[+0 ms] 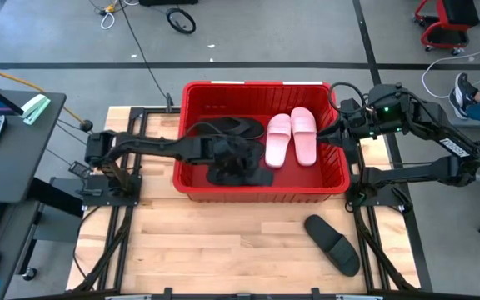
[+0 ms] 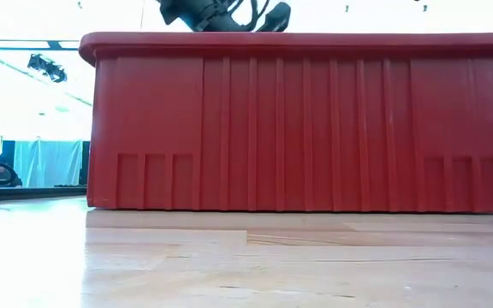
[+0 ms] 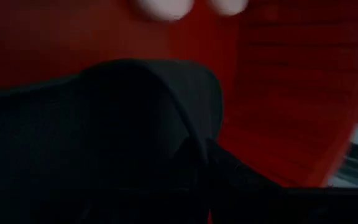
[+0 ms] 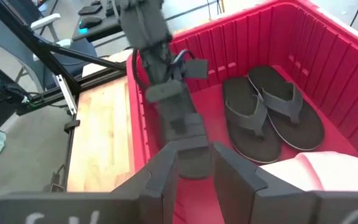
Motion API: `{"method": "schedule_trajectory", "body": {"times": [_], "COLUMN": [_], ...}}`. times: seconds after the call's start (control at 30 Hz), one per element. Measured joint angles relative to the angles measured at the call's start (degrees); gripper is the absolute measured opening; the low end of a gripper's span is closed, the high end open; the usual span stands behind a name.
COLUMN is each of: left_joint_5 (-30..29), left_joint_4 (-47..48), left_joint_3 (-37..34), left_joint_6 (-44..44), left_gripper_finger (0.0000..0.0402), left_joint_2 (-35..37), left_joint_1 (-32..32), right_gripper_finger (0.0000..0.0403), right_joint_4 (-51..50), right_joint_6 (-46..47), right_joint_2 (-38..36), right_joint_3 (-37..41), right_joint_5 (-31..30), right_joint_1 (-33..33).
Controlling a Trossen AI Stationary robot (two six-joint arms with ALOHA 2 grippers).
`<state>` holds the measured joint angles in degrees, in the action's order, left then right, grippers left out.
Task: Pick and place slides into bin
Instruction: Put the black slides into the red bin
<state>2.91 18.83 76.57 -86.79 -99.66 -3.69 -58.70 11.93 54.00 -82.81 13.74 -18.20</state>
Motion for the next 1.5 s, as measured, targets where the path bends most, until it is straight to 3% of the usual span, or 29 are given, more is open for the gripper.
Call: {"method": "schedule_trajectory", "body": {"times": [0.53, 0.67, 0.83, 1.0, 1.5], "left_joint_5": [-0.4, -0.1, 0.9, 0.9, 4.1], "left_joint_4": [-4.4, -13.2, -19.9, -19.7, -29.1], "left_joint_3": [-11.6, -17.4, -21.6, -21.7, -21.8], "left_joint_6": [-6.3, -10.5, -10.9, -5.8, -7.1], "left_gripper_finger": [0.0012, 0.0013, 0.0048, 0.0088, 0.0217], "left_joint_2": [-0.3, -0.4, -0.3, -0.3, 2.0], "left_joint_1": [1.3, 1.6, 1.3, 0.9, -4.2], "right_gripper_finger": [0.0101, 0.0101, 0.0101, 0.0101, 0.0101], "right_joint_4": [0.0, 0.0, -0.1, -0.1, -0.1], "right_joint_6": [-0.1, -0.1, -0.1, -0.1, 0.5], "right_joint_2": [0.0, 0.0, 0.0, 0.0, 0.0], "right_joint_3": [0.0, 0.0, 0.0, 0.0, 0.0], "right_joint_5": [0.0, -0.1, 0.0, 0.0, 0.0], "right_joint_1": [0.0, 0.0, 0.0, 0.0, 0.0]}}
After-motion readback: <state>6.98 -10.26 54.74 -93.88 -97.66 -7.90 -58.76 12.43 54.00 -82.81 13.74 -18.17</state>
